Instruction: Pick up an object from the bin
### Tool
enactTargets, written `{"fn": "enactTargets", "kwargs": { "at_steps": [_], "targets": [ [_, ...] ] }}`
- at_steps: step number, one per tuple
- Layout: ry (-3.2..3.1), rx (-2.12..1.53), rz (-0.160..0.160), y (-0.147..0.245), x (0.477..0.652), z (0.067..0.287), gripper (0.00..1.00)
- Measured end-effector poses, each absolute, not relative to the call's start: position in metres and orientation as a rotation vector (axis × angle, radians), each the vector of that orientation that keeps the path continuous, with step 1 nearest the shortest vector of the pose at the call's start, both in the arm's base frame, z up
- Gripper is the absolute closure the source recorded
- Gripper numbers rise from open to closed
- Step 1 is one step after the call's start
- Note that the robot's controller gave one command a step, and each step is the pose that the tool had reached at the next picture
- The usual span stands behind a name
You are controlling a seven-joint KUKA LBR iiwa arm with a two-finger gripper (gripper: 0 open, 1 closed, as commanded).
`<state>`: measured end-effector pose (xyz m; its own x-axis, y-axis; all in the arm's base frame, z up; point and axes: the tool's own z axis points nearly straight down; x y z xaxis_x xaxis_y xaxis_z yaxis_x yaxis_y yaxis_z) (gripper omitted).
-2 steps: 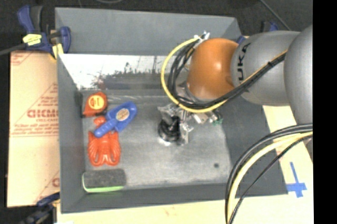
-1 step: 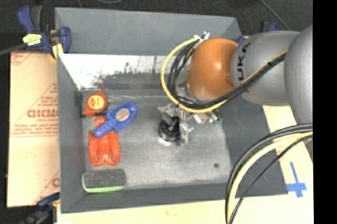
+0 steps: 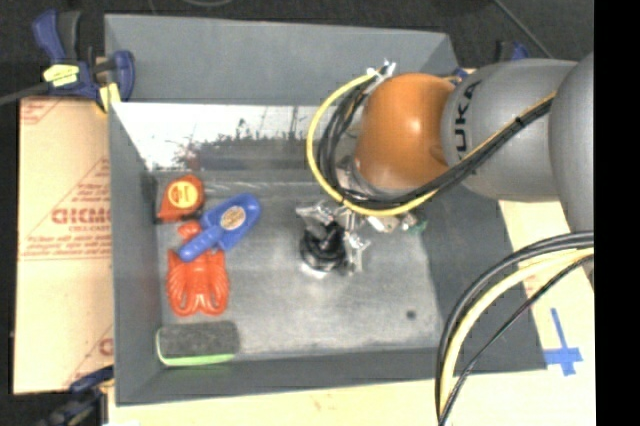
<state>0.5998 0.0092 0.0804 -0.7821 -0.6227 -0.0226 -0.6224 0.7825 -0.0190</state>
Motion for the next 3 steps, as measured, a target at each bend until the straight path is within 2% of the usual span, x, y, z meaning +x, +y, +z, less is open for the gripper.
{"fn": "enactTargets", "kwargs": {
  "at_steps": [1, 2, 3],
  "targets": [
    [2.742, -1.480, -0.015, 0.002, 0.587, 0.085, 1.00],
    [2.789, -1.434, -0.002, -0.030, 0.575, 0.105, 1.00],
    [2.790, -1.433, -0.001, -0.030, 0.575, 0.105, 1.00]
  ]
}}
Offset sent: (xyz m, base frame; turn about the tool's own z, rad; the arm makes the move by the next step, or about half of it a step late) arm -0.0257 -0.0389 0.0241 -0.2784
